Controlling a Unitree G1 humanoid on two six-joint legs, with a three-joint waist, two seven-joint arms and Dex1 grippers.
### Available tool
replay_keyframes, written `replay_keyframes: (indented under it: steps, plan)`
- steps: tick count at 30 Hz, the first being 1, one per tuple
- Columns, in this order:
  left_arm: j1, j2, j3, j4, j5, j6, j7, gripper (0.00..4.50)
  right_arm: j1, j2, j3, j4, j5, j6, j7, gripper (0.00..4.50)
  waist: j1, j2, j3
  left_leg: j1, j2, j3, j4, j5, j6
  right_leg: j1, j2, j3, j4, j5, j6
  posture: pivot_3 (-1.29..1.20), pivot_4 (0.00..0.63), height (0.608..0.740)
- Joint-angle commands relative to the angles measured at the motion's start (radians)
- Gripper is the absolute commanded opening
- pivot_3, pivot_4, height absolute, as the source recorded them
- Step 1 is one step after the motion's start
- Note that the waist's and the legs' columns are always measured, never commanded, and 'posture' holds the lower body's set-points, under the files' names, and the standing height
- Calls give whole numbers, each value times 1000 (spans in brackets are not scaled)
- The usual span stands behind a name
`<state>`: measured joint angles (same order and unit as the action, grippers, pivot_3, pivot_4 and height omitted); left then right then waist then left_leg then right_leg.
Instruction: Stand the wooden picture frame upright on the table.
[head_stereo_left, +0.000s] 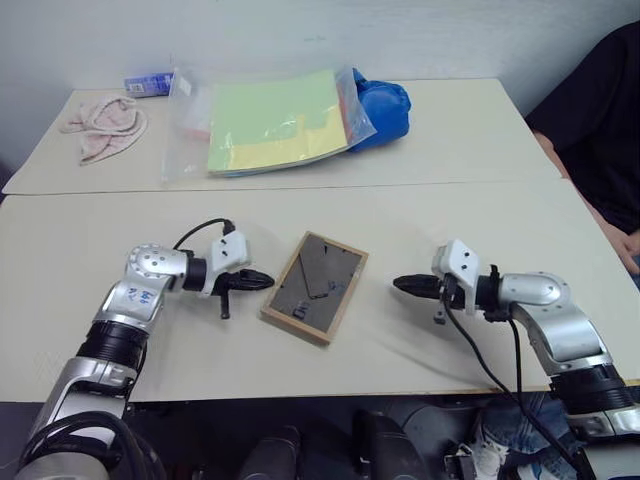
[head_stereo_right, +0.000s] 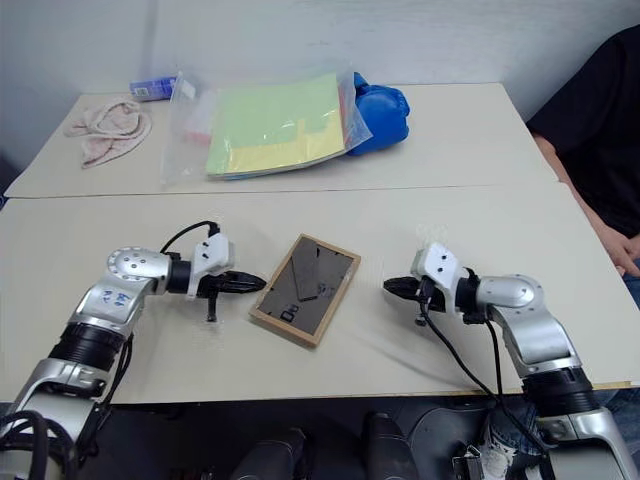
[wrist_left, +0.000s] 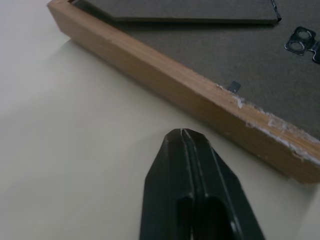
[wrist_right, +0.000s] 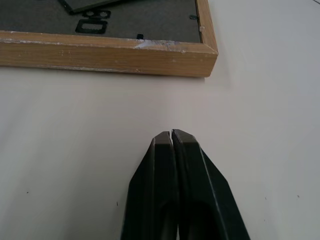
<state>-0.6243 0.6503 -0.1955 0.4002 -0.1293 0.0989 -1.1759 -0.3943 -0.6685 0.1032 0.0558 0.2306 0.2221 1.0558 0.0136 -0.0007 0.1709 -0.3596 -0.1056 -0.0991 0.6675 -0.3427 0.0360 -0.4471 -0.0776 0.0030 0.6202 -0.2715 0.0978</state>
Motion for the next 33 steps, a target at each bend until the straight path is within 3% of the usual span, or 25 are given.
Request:
replay_keyframes:
  steps: [1, 7, 13, 16, 23, 26, 30, 33]
  plan:
    - [5, -9, -23, -71, -22, 83, -61, 22, -42, 39, 16, -10, -16, 9, -35, 0, -2, 0, 0, 0, 0, 0, 0, 0, 0, 0, 0, 0, 0, 0, 0, 0, 150, 740]
    - [104, -16, -14, -301, -105, 286, -79, 22, -100, 118, 45, 40, -46, 7, -73, 0, -8, 0, 0, 0, 0, -1, 0, 0, 0, 0, 0, 0, 1, 0, 0, 0, 150, 740]
    - [189, 8, 58, -368, -140, 484, 29, 22, -109, 90, 30, 58, -71, -14, -64, 0, -12, 0, 0, 0, 0, -1, 1, 0, 0, 0, 0, 0, 2, 0, 0, 0, 150, 740]
    - [202, 23, 147, -369, -237, 759, 89, 586, -76, 33, 20, 13, -59, -25, -11, 0, -13, 0, 0, 0, 0, -1, 1, 0, 0, 0, 0, 0, 2, 0, 0, 0, 150, 740]
    - [197, -11, 326, -442, -492, 1437, 202, 2640, -4, -51, 87, -79, -131, -140, 52, 0, -17, 0, 0, 1, 0, -2, 1, 0, 0, 0, 0, 1, 3, 0, 0, 0, 150, 740]
    - [185, -55, 360, -430, -551, 1513, 278, 3433, -3, -43, 119, -100, -164, -161, 46, 0, -16, 0, 0, 2, 0, -2, 0, 0, 0, 0, 1, 1, 4, 0, 0, 0, 150, 740]
    - [178, -78, 315, -438, -613, 1516, 392, 4484, 0, -28, 164, -139, -195, -154, 46, 0, -7, 0, -1, 2, -1, -2, 2, 0, 0, 1, 0, 1, 4, 0, 0, 0, 150, 740]
    - [160, -105, 272, -427, -644, 1516, 478, 4484, -7, -9, 188, -157, -207, -141, 40, 0, 9, 1, -3, 4, -2, -2, 2, 0, 0, 3, -1, 1, 4, 0, 0, 0, 150, 740]
